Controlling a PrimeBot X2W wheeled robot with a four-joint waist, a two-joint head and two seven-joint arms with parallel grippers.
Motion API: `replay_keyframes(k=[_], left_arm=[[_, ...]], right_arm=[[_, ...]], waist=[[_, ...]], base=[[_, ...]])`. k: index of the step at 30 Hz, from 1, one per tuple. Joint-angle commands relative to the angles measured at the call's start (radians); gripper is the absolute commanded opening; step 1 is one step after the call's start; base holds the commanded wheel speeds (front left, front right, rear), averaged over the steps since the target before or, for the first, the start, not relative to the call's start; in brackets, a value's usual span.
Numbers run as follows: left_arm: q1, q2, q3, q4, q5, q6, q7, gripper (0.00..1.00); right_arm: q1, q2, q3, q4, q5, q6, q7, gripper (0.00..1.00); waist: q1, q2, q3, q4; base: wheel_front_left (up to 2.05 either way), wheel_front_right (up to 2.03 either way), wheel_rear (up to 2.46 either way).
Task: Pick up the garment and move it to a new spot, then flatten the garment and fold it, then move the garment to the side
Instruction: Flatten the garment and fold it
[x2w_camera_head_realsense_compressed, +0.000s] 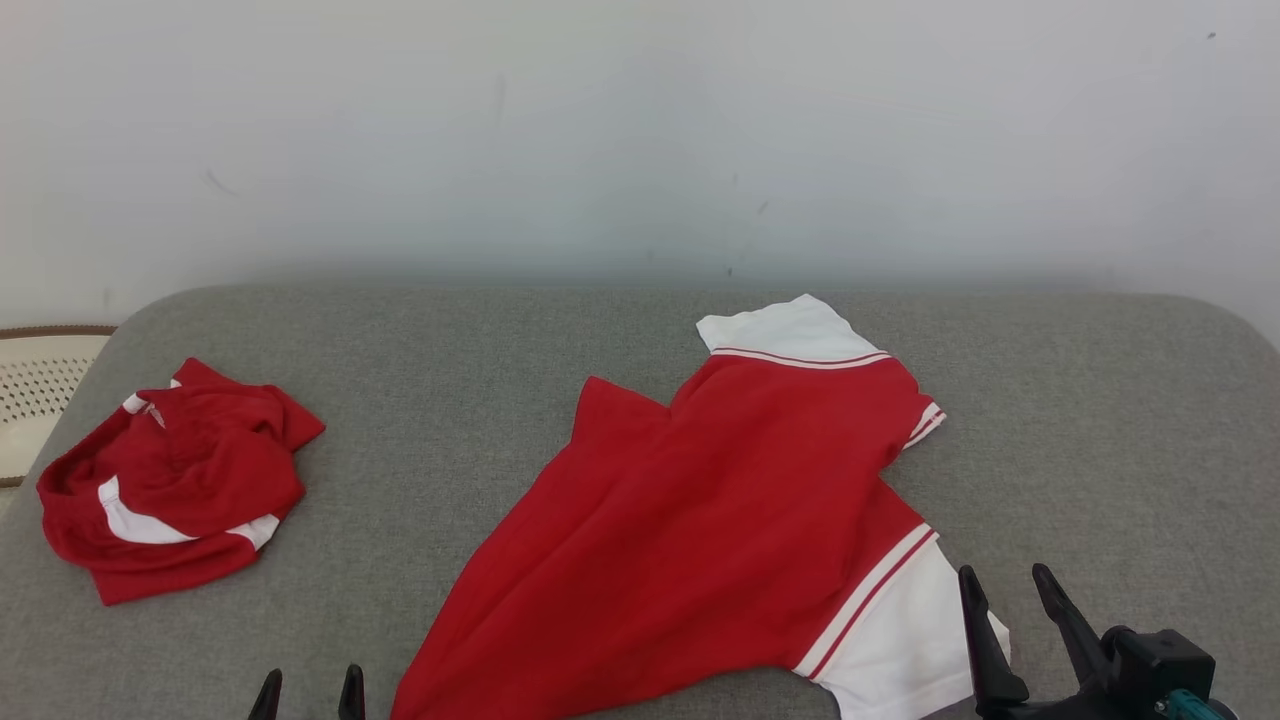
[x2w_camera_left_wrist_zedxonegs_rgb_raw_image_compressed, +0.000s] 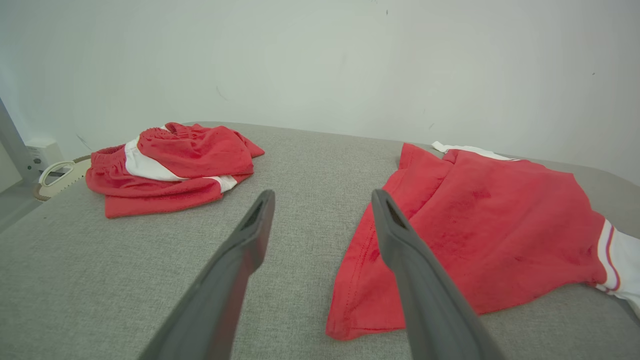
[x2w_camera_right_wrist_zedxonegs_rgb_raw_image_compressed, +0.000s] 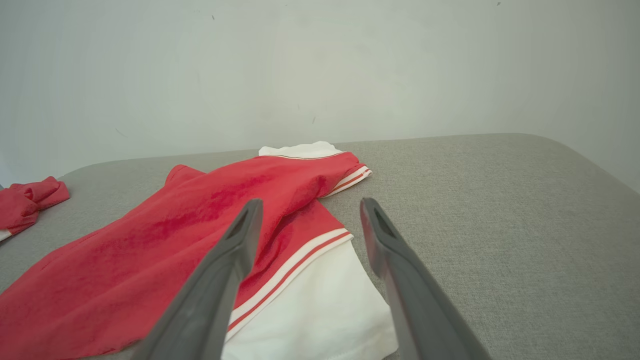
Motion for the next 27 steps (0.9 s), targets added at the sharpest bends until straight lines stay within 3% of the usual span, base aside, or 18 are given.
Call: replay_keyframes(k=[1,27], left_arm=[[-0.005,0.007,-0.001,0.001,-0.001,0.004,0.001,1.0],[-0.007,0.015,-0.017,0.013,-0.015,0.019,-0.009,1.0]], right_arm=[[-0.003,0.0,0.0,0.002,-0.004,0.0,-0.002,1.0],[-0.008,-0.005,0.001,0.011,-0.004,0.0,0.0,1.0]], waist=[[0.0,0.0,0.001,0.0],[0.0,0.0,-0.003,-0.006]], base=[[0.0,0.0,0.0],[0.0,0.0,0.0]])
